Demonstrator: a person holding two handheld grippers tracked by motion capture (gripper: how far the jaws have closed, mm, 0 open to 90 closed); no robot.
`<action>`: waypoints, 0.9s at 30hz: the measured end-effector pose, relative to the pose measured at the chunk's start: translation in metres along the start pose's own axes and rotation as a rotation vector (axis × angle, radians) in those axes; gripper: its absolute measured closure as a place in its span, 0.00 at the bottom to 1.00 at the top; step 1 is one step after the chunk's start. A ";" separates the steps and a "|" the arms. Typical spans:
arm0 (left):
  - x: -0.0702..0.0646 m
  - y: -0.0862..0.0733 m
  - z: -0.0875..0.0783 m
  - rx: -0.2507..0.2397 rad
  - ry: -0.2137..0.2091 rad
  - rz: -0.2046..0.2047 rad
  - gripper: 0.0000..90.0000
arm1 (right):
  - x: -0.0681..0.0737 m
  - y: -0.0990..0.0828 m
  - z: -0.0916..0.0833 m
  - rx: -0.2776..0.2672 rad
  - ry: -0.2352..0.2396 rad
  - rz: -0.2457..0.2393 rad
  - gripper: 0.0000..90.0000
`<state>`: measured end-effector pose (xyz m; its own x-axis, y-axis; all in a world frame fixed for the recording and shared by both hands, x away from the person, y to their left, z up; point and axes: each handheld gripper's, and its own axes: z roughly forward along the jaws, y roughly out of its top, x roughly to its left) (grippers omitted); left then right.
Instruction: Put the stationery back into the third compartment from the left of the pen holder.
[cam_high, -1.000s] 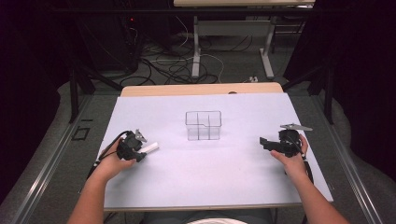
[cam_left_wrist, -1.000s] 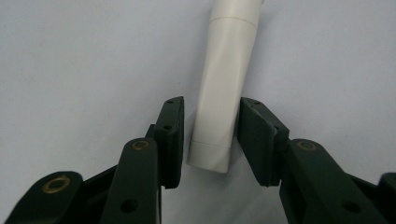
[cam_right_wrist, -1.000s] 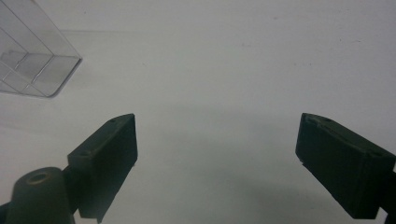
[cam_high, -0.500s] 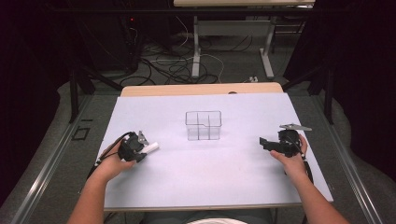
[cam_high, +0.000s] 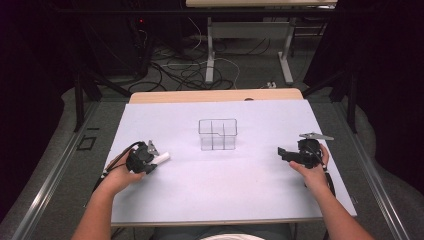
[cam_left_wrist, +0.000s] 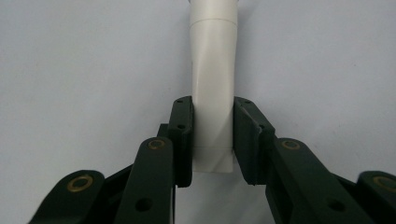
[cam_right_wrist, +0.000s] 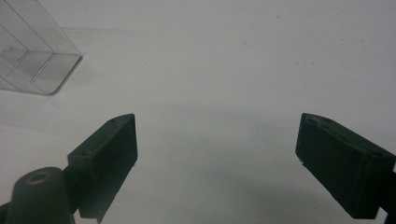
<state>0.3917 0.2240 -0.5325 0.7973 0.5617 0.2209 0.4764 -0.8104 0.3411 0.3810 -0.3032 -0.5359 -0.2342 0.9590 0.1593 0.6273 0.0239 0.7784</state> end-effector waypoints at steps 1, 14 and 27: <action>0.000 0.000 0.000 0.000 0.001 -0.001 0.78 | 0.000 0.000 0.000 0.000 0.000 0.000 0.14; 0.003 -0.002 0.000 -0.028 0.006 -0.055 0.79 | 0.000 0.000 0.000 0.000 0.000 0.000 0.14; 0.004 0.001 -0.010 -0.166 0.013 -0.179 0.79 | 0.001 0.000 0.000 0.000 0.002 -0.001 0.14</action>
<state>0.3914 0.2269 -0.5221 0.7003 0.6969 0.1546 0.5415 -0.6598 0.5210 0.3811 -0.3026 -0.5361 -0.2363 0.9584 0.1601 0.6274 0.0247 0.7783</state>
